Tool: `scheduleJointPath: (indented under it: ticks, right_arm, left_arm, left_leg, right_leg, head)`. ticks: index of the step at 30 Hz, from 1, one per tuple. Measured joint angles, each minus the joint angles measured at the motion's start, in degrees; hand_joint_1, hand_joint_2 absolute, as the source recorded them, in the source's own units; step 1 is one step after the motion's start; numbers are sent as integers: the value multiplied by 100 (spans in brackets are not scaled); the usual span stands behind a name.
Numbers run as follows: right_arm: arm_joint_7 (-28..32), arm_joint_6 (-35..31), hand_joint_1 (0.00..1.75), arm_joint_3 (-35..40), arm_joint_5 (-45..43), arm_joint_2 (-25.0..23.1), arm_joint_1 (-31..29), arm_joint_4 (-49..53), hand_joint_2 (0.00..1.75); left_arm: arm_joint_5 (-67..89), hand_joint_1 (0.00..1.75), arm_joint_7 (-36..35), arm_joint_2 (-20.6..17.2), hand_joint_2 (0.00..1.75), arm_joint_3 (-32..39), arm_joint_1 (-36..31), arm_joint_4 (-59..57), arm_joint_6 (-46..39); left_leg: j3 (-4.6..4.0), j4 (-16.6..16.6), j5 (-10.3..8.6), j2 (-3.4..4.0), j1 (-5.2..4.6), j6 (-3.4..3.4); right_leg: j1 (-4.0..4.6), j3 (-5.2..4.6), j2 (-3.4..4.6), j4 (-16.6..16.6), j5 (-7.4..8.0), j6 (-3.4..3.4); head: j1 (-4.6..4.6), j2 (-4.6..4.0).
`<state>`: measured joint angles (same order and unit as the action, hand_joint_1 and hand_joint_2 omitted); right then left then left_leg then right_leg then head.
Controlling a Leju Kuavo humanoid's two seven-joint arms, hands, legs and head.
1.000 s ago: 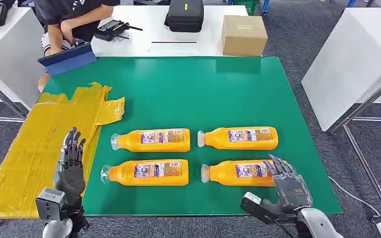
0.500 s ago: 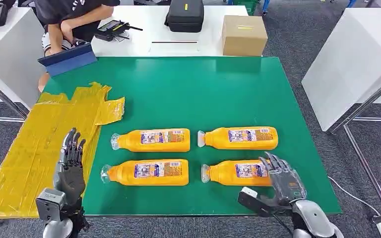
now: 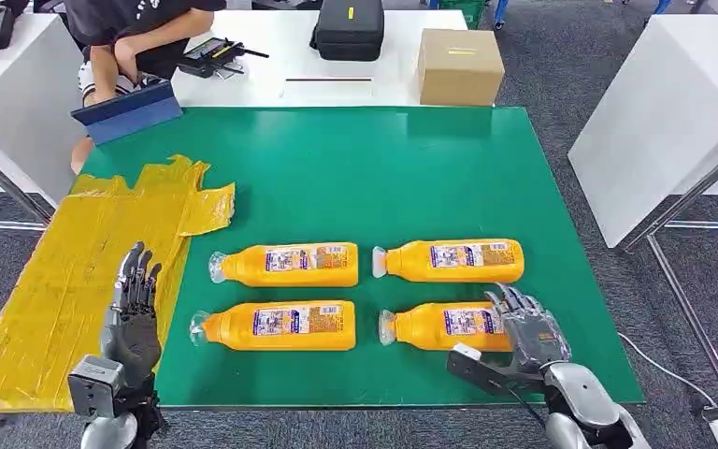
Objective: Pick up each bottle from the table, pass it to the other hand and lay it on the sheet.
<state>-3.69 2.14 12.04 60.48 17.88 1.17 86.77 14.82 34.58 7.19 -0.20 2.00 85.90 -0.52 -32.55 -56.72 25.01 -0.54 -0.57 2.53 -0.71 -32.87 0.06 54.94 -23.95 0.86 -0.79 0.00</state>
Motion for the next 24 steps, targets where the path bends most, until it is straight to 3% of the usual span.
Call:
scheduleJointPath:
  ticks: [24]
  right_arm:
    - [107,149,2,258,-326,111,-705,-831,175]
  left_arm:
    - [-66,0,-4,0,0,0,-36,-72,-9]
  left_leg:
    - [21,0,0,13,0,0]
  right_leg:
    - [0,17,16,0,4,-2]
  head:
    - [2,0]
